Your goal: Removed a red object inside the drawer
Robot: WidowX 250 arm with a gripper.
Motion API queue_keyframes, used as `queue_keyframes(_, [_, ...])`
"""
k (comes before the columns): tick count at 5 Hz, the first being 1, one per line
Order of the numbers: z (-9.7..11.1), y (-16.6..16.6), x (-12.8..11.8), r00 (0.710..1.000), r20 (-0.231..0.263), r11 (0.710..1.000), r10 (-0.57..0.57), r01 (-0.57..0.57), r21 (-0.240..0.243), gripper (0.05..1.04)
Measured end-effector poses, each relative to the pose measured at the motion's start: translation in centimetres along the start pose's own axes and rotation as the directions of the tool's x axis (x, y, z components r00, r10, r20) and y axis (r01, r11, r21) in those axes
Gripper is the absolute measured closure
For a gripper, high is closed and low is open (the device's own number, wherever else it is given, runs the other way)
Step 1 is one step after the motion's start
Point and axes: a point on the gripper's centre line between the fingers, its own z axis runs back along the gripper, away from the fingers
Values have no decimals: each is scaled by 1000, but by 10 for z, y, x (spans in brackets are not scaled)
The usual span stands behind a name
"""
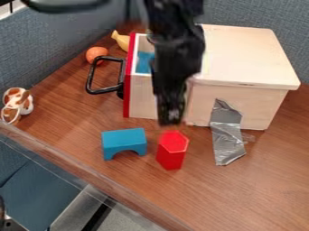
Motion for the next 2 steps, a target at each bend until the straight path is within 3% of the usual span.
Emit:
queue_keyframes(1, [15, 25, -24, 993, -50, 994, 110, -109, 23, 83])
queue_keyframes(2, [8, 55, -46, 972, -101, 977, 211, -208, 42, 83])
